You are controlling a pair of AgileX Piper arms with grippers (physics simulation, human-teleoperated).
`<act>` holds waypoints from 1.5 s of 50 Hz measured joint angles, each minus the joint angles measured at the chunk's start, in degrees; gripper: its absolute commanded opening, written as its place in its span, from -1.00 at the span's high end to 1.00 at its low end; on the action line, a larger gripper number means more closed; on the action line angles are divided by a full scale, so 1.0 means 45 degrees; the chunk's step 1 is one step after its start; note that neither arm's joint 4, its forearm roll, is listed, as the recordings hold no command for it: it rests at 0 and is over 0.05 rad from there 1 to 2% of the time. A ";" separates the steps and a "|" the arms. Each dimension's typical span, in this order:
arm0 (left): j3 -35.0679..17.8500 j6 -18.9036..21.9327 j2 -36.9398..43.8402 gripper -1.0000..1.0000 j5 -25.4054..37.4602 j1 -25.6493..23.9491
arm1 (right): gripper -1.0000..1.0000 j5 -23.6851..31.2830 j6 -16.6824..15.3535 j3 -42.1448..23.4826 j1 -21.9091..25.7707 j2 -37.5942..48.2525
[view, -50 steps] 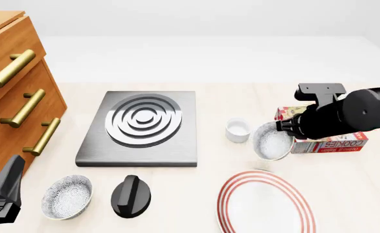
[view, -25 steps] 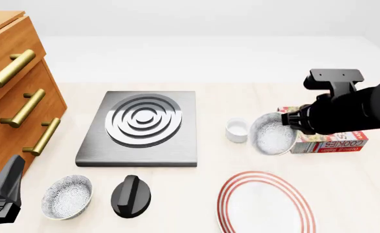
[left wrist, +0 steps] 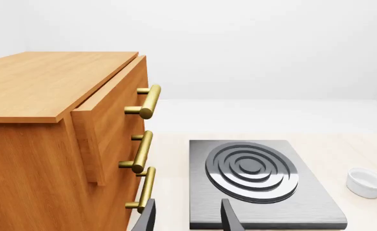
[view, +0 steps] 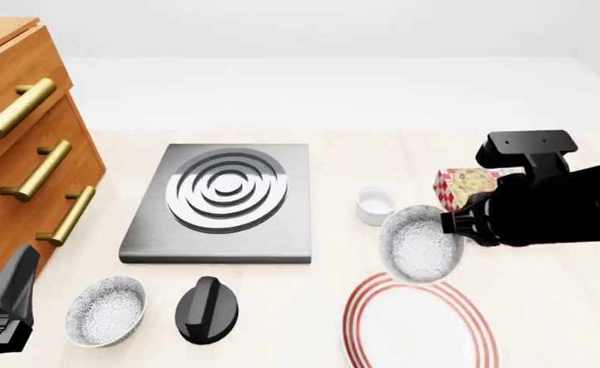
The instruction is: Pick the akita bowl between the plate and the ramekin and place it on the plate.
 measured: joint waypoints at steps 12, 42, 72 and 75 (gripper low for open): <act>0.0000 0.0000 0.0000 -1.00 0.0000 0.0000 | 1.00 0.0263 0.0236 0.0664 0.0601 -0.0630; 0.0000 0.0001 0.0000 -1.00 0.0000 -0.0001 | 1.00 -0.1605 0.0692 0.3304 0.0775 0.0029; 0.0000 0.0000 0.0001 -1.00 0.0000 -0.0001 | -1.00 -0.3910 0.0934 0.4669 0.0222 0.1817; 0.0000 0.0001 0.0001 -1.00 0.0000 -0.0001 | -1.00 -0.3611 0.0778 0.4587 0.0135 0.1554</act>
